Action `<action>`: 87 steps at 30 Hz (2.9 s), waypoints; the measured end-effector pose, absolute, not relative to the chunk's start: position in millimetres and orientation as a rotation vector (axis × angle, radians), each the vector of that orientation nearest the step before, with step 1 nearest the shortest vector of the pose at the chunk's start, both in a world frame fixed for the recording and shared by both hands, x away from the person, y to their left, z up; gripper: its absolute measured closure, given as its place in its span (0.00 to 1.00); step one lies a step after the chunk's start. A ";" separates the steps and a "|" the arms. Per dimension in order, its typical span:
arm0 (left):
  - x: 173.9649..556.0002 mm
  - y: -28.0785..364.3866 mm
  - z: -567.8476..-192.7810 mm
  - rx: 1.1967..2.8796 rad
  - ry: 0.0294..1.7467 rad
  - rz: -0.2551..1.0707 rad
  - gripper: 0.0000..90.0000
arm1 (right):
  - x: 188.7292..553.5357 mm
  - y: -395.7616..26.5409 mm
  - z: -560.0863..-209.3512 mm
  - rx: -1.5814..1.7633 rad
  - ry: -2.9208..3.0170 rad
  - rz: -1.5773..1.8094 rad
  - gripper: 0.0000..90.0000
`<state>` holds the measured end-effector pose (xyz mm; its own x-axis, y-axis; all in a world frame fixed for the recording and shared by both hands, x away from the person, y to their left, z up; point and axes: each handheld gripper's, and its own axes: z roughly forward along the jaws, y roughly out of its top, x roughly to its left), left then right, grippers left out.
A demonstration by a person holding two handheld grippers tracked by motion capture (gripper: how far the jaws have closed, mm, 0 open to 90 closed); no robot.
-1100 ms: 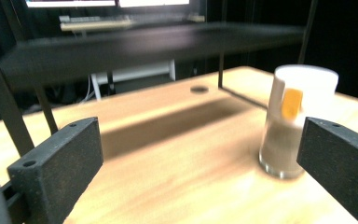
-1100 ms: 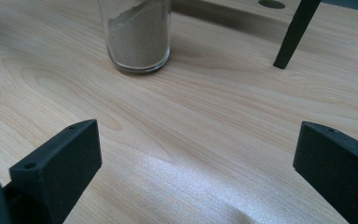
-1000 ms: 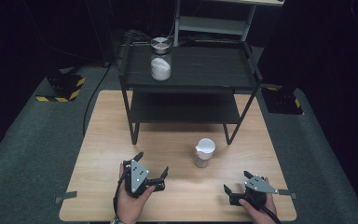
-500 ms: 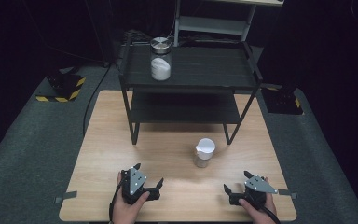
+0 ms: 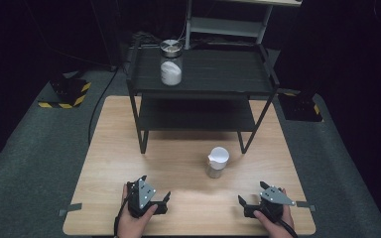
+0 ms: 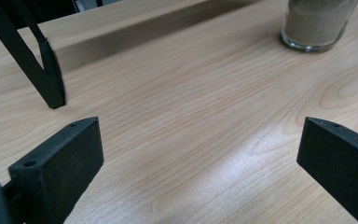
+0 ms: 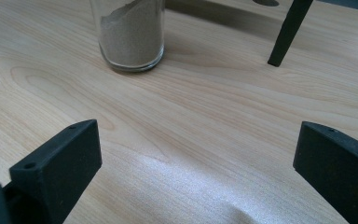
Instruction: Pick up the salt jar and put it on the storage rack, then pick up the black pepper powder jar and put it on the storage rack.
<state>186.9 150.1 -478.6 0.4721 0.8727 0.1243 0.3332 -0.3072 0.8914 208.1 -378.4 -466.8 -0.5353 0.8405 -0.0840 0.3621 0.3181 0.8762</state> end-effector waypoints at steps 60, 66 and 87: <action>189.0 157.6 -480.9 1.832 0.990 0.739 0.01 | 226.9 -328.3 -457.7 0.999 1.958 1.353 0.01; 189.3 157.3 -480.7 1.833 0.991 0.739 0.01 | 239.1 -316.8 -460.9 0.999 1.956 1.359 0.01; 190.5 160.3 -481.1 1.827 0.986 0.724 0.01 | 263.4 -295.8 -484.1 1.039 1.878 1.395 0.12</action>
